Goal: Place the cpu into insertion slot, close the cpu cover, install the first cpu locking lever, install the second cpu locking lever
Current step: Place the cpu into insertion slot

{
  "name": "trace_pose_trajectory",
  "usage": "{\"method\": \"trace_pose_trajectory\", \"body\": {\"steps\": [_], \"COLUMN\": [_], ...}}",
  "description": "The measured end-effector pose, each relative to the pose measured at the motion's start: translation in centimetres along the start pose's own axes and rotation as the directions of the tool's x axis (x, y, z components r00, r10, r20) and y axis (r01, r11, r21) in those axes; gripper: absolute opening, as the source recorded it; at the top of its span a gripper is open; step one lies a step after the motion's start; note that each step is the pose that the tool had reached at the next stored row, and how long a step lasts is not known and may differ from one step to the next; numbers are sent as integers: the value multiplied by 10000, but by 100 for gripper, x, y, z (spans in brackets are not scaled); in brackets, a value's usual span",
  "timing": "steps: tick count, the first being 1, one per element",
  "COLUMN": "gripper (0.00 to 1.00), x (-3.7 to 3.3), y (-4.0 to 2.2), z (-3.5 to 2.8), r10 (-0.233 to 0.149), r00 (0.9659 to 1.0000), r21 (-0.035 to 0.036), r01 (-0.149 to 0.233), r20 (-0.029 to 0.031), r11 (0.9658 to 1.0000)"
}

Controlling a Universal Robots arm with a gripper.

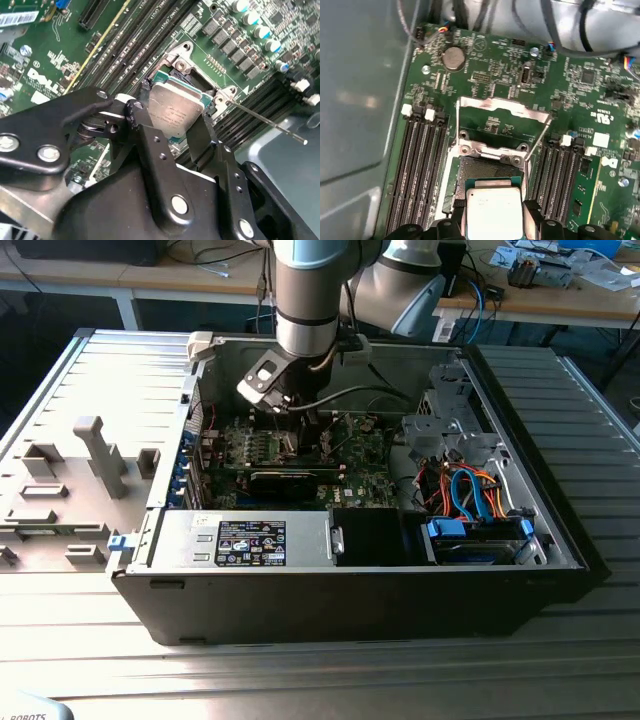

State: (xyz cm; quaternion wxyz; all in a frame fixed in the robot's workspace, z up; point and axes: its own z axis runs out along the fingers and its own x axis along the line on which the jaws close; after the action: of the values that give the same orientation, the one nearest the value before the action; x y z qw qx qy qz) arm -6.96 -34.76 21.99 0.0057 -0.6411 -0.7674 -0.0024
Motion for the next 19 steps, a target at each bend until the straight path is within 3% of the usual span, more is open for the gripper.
{"method": "trace_pose_trajectory", "body": {"steps": [1, 6, 12, 19], "gripper": [54, 54, 54, 54], "x": [0, 0, 0, 37], "y": [0, 0, 2, 42], "z": [1, 6, 14, 24], "r10": [317, 1051, 1887, 1916], "r00": [9995, 9945, 9820, 9815], "r21": [-4, -12, -23, -18], "r01": [-317, -1051, -1887, -1916], "r20": [-1, -4, -10, -14], "r11": [9995, 9945, 9820, 9815]}}
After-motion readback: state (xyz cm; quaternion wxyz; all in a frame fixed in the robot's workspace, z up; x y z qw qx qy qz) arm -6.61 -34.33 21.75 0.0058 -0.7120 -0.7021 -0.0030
